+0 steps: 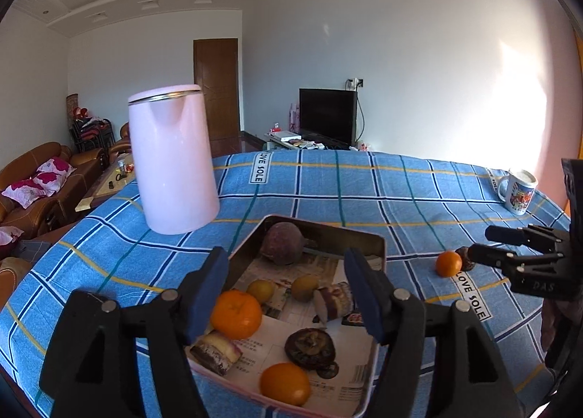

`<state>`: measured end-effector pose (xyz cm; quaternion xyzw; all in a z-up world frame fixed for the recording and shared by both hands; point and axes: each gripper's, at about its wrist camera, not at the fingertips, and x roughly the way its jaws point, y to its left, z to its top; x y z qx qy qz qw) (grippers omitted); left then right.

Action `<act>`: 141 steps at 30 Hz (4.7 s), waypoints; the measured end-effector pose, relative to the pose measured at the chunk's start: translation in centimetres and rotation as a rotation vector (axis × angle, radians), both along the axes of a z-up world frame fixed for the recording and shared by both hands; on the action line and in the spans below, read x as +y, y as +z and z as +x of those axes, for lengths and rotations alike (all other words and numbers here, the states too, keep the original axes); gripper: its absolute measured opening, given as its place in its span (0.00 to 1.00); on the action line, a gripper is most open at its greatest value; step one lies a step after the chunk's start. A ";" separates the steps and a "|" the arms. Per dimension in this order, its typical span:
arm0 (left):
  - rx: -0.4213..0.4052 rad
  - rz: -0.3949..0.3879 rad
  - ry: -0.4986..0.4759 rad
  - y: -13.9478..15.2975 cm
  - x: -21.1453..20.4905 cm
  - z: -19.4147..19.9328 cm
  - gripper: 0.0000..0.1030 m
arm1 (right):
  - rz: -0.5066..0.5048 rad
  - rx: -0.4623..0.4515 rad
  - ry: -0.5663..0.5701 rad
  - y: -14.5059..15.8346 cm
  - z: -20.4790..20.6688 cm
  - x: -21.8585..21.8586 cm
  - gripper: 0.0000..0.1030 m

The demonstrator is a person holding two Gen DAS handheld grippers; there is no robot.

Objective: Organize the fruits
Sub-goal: 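Open both tools to release the biscuit and orange into the box, then grasp the last orange with the left tool while the right tool grasps the brown dried fruit, then lift the orange and brown dried fruit and carry them toward the tin box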

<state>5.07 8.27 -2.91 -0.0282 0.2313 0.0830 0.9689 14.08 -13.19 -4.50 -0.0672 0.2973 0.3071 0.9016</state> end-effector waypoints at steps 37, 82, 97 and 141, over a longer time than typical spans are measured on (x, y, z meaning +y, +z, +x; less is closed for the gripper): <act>0.251 0.019 -0.299 -4.5 -13.9 11.3 0.71 | 0.050 0.192 -0.193 -3.3 6.4 -6.7 0.38; 0.164 -0.010 -0.305 -3.5 -14.5 11.4 0.41 | 0.124 0.040 -0.152 -1.3 4.0 -7.4 0.39; 0.093 0.017 -0.288 -2.8 -14.5 10.3 0.41 | 0.132 -0.005 -0.153 -1.0 3.3 -7.5 0.39; -0.096 0.030 -0.242 -1.3 -13.7 7.0 0.41 | 0.157 -0.185 -0.172 0.5 0.2 -8.0 0.38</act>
